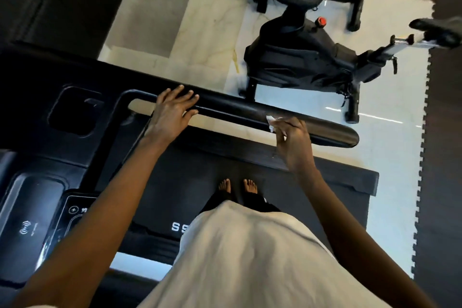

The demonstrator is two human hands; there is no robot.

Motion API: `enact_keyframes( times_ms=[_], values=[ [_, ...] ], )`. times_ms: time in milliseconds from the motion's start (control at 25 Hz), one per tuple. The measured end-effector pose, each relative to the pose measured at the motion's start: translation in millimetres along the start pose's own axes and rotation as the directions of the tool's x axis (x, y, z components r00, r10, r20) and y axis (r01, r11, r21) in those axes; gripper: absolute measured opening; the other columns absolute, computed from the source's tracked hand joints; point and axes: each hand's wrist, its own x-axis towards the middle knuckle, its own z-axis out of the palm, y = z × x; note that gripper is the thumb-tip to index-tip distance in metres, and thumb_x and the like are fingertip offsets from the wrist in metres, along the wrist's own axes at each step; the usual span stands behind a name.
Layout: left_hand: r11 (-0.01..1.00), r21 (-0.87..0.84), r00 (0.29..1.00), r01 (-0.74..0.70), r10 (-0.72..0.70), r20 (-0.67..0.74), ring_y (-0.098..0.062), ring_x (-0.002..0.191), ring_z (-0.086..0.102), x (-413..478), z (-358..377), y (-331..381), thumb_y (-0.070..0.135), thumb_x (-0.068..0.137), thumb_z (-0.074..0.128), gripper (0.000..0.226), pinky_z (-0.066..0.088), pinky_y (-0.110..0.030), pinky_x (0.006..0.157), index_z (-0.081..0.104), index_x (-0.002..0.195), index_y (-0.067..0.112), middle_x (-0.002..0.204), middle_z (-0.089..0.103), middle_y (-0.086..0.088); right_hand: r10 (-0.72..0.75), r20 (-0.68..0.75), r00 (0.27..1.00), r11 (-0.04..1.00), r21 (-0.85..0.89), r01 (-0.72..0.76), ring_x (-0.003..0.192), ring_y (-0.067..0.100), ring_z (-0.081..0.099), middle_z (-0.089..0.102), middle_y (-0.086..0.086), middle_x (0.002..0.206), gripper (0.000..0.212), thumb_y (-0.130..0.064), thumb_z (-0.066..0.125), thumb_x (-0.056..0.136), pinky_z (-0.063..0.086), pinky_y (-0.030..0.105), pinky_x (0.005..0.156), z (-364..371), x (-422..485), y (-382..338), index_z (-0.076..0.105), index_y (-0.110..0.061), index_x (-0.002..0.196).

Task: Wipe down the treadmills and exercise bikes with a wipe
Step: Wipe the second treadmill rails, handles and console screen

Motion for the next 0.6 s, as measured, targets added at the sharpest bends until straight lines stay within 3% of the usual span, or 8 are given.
enact_keyframes(
  times_ms=[80,160,280,360,520,600],
  values=[
    [0.997,0.020,0.997,-0.077,0.077,0.018,-0.029,0.132,0.054,6.5,-3.2,-2.9,0.024,0.091,0.072,0.035,0.027,-0.041,0.110,0.070,0.125,0.014,0.129,0.067,-0.009,0.059,0.002,0.998,0.998,-0.024,-0.058,0.099,0.028,0.056,0.066,0.009,0.108,0.029,0.000,0.060,0.091,0.048,0.033,0.088,4.8,0.7,-8.0,0.073,-0.012,0.113],
    [0.989,-0.003,0.989,-0.147,0.147,0.036,-0.030,0.130,0.056,11.0,-4.5,-6.2,0.024,0.091,0.071,0.036,0.028,-0.041,0.109,0.070,0.125,0.014,0.129,0.067,-0.009,0.027,0.044,0.999,1.000,-0.015,-0.026,0.103,0.031,0.056,0.065,0.012,0.112,0.028,-0.004,0.056,0.094,0.051,0.047,0.092,21.0,8.3,-35.9,0.072,-0.011,0.116],
    [0.970,-0.018,0.968,-0.243,0.244,0.056,-0.031,0.132,0.054,18.0,-3.8,-9.4,0.029,0.092,0.067,0.038,0.026,-0.039,0.109,0.069,0.127,0.012,0.130,0.067,-0.011,-0.108,0.131,0.985,0.993,0.065,0.100,0.106,0.031,0.059,0.063,0.013,0.113,0.030,-0.018,0.047,0.101,0.053,0.047,0.090,46.1,15.3,-83.7,0.071,-0.009,0.118],
    [0.951,-0.032,0.948,-0.308,0.309,0.078,-0.033,0.132,0.053,27.5,-1.2,-7.7,0.029,0.091,0.071,0.040,0.023,-0.037,0.108,0.069,0.126,0.010,0.128,0.067,-0.012,-0.084,0.097,0.992,0.993,0.086,0.076,0.107,0.028,0.060,0.061,0.012,0.116,0.030,-0.020,0.047,0.103,0.055,0.045,0.088,51.7,12.9,-88.8,0.069,-0.011,0.121],
    [0.903,-0.077,0.891,-0.424,0.431,0.141,-0.033,0.133,0.053,44.8,3.0,4.6,0.027,0.090,0.074,0.042,0.025,-0.039,0.107,0.069,0.126,0.008,0.128,0.067,-0.012,0.186,-0.106,0.977,0.979,0.106,-0.175,0.108,0.021,0.060,0.060,0.005,0.124,0.025,-0.023,0.051,0.103,0.054,0.036,0.092,41.8,-12.4,-54.1,0.069,-0.018,0.120],
    [0.874,-0.089,0.863,-0.478,0.486,0.138,-0.033,0.131,0.054,48.3,5.7,10.9,0.024,0.088,0.076,0.041,0.025,-0.038,0.106,0.069,0.125,0.007,0.127,0.068,-0.012,0.386,-0.303,0.871,0.918,0.220,-0.330,0.100,0.012,0.062,0.064,0.002,0.116,0.020,-0.020,0.059,0.099,0.052,0.021,0.087,35.4,-25.3,-35.1,0.074,-0.016,0.113]
  ],
)
